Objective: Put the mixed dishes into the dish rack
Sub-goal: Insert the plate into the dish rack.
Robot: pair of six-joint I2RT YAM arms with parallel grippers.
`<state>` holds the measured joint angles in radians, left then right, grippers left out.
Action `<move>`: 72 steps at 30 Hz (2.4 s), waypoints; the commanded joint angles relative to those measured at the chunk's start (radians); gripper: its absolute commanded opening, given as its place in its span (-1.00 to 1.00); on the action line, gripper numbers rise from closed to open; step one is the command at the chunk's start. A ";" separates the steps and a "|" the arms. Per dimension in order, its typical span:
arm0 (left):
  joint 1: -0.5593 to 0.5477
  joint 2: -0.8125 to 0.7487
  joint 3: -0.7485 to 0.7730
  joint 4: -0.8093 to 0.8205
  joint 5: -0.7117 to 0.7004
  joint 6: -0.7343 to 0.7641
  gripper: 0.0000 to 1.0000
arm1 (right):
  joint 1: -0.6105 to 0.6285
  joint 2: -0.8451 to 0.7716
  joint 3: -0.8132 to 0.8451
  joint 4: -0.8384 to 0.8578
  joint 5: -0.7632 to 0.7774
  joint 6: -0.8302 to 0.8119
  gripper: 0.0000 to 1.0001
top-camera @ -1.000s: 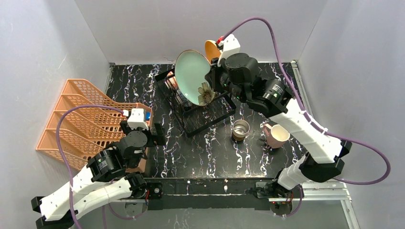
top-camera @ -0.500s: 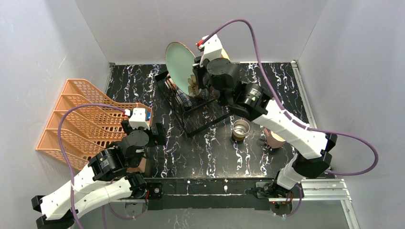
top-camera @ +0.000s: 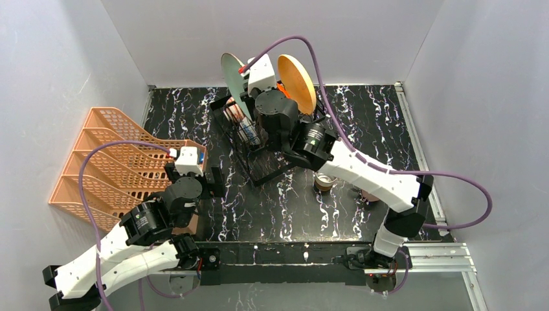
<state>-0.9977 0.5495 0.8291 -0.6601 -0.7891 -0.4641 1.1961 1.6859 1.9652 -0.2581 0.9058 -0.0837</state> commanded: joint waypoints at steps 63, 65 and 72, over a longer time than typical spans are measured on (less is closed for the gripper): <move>-0.003 0.037 0.001 -0.006 -0.019 0.008 0.97 | -0.065 -0.025 -0.185 -0.038 -0.022 0.279 0.04; -0.002 0.036 0.001 -0.006 -0.018 0.008 0.97 | -0.063 -0.026 -0.181 -0.041 -0.029 0.283 0.16; -0.002 0.039 0.000 -0.005 -0.017 0.007 0.97 | -0.047 -0.029 -0.113 -0.078 -0.051 0.294 0.48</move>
<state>-0.9977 0.5816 0.8291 -0.6598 -0.7856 -0.4637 1.1355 1.6958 1.7851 -0.3397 0.8612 0.1875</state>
